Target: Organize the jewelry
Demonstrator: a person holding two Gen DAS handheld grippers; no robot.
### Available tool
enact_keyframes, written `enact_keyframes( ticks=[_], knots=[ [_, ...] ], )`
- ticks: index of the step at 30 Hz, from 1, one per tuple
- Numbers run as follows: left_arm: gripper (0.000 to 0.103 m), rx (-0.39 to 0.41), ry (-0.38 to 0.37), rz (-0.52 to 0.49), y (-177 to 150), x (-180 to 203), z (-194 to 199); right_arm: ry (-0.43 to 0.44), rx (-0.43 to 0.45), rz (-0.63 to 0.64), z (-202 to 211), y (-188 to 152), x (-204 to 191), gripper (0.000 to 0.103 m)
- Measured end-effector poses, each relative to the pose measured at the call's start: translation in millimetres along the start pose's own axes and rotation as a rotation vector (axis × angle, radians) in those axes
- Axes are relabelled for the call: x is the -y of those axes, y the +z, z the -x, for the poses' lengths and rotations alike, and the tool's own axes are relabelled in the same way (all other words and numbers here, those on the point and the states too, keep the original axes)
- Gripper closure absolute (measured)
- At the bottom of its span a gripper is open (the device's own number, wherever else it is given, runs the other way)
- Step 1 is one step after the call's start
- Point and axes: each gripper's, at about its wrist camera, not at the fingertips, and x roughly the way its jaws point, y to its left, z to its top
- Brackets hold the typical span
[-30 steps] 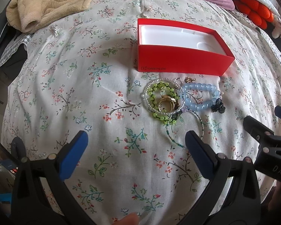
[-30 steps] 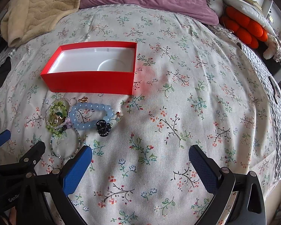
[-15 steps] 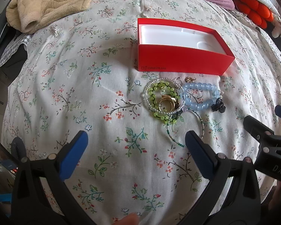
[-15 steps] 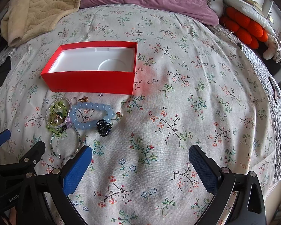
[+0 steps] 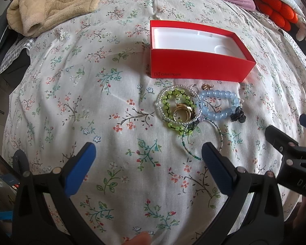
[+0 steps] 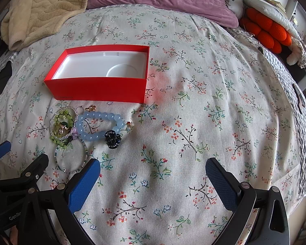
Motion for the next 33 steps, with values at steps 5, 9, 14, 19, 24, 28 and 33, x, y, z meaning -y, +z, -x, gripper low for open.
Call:
enact_keyframes(
  ticks=[5,9,14,19,24,28,33],
  knots=[
    [0.0,0.0,0.006,-0.001,0.7,-0.7,-0.4,-0.001,0.002,0.005,0.6,0.9,-0.7,0.0],
    [0.0,0.007,0.013,-0.002,0.0,-1.2,-0.3,0.004,0.005,0.004,1.2,3.0,-1.3,0.0],
    [0.0,0.008,0.016,-0.004,-0.4,-1.5,-1.7,0.001,0.013,0.005,2.8,6.5,-1.0,0.0],
    [0.0,0.028,0.011,-0.006,0.3,-3.9,4.0,0.016,0.018,0.006,4.8,10.0,-0.4,0.0],
    [0.0,0.018,-0.019,0.006,4.0,-7.6,6.9,0.031,0.017,0.007,7.5,14.8,0.0,0.0],
    [0.0,-0.004,-0.046,0.001,15.2,-13.9,10.6,0.069,0.007,0.003,10.0,22.1,3.3,0.0],
    [0.0,-0.03,-0.085,-0.031,31.4,-23.5,15.7,0.13,-0.01,-0.016,9.5,35.3,11.6,0.0]
  ],
)
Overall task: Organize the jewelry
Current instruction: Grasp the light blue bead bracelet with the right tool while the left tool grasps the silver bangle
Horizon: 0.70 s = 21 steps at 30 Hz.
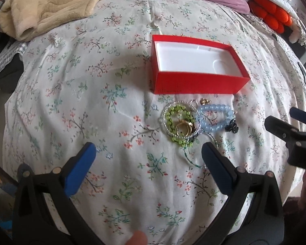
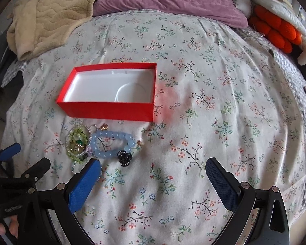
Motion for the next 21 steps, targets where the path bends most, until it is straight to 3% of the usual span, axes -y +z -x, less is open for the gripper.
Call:
enact_keyframes(
  ticks=[5,10,15,21],
  knots=[
    [0.006,-0.055,-0.124,0.044,20.2,-15.0,-12.9,0.076,-0.026,-0.032,-8.4,12.5,7.1,0.0],
    [0.034,-0.102,-0.228,0.106,28.5,-26.3,-40.7,0.132,-0.06,-0.045,-23.2,20.6,10.8,0.005],
    [0.057,-0.143,-0.278,0.099,36.5,-22.2,-61.4,0.212,-0.142,-0.08,-53.1,24.5,13.6,0.035],
    [0.067,-0.193,-0.284,0.085,39.4,-14.9,-81.7,0.237,-0.195,-0.106,-76.9,26.3,13.8,0.06]
  ],
)
